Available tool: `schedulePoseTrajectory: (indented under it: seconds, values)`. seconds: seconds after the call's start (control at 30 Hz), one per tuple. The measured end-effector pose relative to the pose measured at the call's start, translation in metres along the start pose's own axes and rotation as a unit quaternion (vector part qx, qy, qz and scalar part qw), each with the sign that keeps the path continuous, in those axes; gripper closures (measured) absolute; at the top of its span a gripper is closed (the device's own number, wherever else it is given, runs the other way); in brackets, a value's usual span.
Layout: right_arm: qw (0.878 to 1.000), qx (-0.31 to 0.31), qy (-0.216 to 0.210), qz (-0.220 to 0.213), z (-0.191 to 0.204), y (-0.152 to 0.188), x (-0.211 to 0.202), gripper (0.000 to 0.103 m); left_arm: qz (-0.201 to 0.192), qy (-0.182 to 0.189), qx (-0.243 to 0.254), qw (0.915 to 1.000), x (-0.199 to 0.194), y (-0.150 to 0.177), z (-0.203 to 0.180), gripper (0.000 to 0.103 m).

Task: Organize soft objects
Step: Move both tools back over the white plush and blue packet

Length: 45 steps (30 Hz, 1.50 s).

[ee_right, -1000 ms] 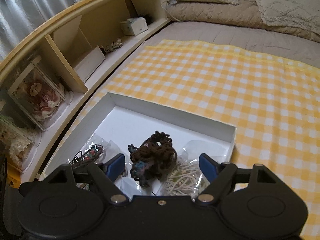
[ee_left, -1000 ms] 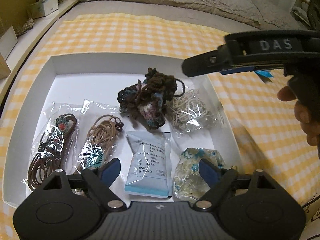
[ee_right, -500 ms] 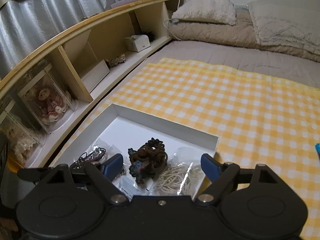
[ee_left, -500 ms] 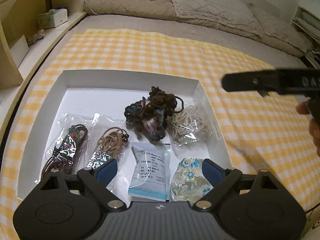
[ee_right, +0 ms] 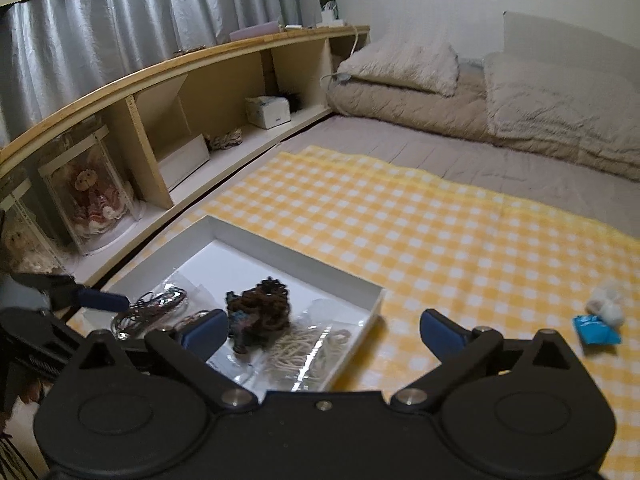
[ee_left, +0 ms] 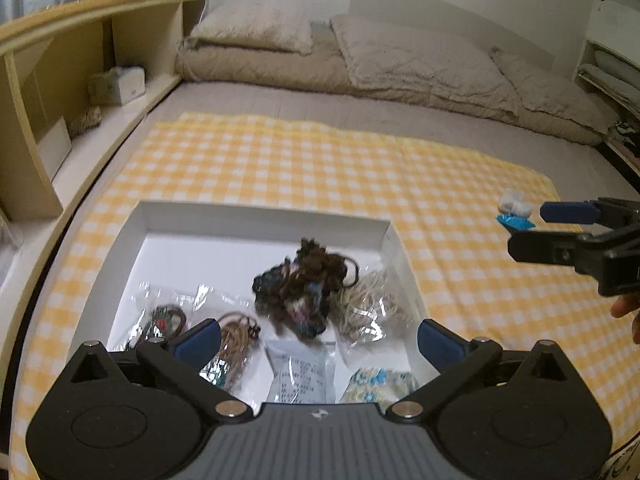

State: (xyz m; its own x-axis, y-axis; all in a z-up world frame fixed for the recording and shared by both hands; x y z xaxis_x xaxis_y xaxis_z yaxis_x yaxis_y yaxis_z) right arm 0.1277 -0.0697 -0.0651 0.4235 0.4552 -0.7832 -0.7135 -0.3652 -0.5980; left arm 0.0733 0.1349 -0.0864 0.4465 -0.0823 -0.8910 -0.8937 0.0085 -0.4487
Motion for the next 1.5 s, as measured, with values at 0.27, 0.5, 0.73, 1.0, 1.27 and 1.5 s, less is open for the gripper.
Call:
schedulePoseTrajectory:
  seconds: [0.27,0.5,0.73,1.0,1.27,1.5]
  values:
    - [0.999,0.022,0.025,-0.017,-0.029,0.01,-0.019,0.0,-0.039,0.003,0.01,0.9992,-0.006,-0.024,-0.024,0.0]
    - [0.997,0.057,0.05,-0.031,-0.067,0.017,-0.035,0.0,-0.055,0.013,0.023,0.9981,0.001,-0.048,-0.052,0.0]
    - [0.992,0.087,0.077,-0.042,-0.107,0.027,-0.048,0.0,-0.066,0.03,0.031,0.9969,0.011,-0.069,-0.083,0.0]
    - [0.984,0.127,0.114,-0.047,-0.162,0.039,-0.057,0.0,-0.071,0.045,0.043,0.9955,0.033,-0.092,-0.12,0.0]
    - [0.974,0.164,0.145,-0.05,-0.218,0.046,-0.059,0.0,-0.073,0.056,0.046,0.9947,0.066,-0.109,-0.157,0.0]
    - [0.96,0.212,0.173,-0.051,-0.277,0.05,-0.051,0.0,-0.06,0.073,0.076,0.9927,0.104,-0.114,-0.194,0.0]
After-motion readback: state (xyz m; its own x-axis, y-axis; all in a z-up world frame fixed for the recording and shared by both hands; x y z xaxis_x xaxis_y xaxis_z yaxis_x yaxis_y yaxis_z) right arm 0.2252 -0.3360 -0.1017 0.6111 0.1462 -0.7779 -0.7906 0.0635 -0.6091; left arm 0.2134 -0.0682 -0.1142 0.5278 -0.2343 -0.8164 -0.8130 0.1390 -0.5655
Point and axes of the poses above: each gripper's, at about its wrist camera, not at the fingertips, and x roughly the way its jaws point, z to its left, y to its underside, the point moved 6 cm from there along x, roughly the way its jaws point, and after that the axes turned 15 degrees about z, right-handed, at the moved point
